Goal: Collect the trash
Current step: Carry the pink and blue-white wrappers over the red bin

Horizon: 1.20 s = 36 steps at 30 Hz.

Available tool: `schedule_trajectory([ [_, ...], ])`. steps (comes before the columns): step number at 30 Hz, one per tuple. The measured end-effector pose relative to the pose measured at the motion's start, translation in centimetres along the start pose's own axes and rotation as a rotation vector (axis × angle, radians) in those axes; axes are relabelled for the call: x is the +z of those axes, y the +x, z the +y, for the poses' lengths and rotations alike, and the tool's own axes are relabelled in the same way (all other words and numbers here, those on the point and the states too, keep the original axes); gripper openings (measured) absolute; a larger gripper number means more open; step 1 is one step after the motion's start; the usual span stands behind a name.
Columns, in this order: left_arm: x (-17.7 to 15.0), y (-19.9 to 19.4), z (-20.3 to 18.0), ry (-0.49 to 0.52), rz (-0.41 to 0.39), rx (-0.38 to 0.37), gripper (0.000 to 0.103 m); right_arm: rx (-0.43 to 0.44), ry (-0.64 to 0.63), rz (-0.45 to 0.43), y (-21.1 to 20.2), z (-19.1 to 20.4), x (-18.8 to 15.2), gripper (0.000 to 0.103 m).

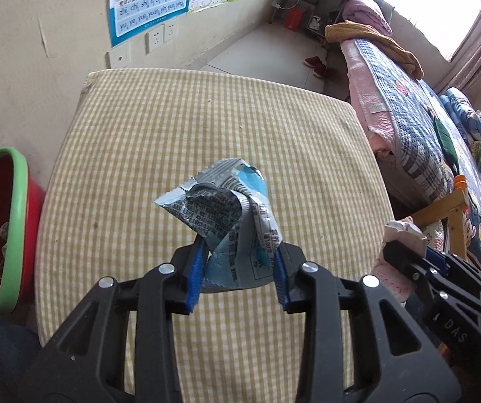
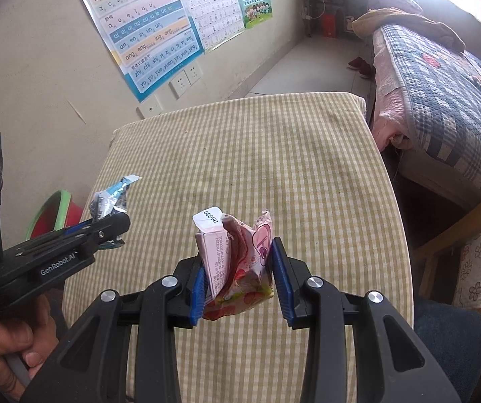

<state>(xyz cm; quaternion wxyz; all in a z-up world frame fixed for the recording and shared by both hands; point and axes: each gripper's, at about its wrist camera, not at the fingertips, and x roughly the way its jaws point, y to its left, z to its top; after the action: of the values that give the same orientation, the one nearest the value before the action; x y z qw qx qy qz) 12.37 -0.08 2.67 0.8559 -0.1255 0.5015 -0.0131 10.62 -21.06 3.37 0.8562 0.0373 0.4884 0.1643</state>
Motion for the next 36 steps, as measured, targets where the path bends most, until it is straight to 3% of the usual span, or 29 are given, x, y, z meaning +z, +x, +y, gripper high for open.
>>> schedule_trajectory([
  [15, -3.5, -6.8, 7.6, -0.131, -0.099, -0.007, 0.033, 0.007, -0.168, -0.041, -2.4, 8.1, -0.4, 0.034],
  [36, -7.2, -12.4, 22.6, -0.409, -0.199, 0.085, 0.033, 0.137, -0.461, -0.018, 1.5, 24.4, 0.2, 0.034],
])
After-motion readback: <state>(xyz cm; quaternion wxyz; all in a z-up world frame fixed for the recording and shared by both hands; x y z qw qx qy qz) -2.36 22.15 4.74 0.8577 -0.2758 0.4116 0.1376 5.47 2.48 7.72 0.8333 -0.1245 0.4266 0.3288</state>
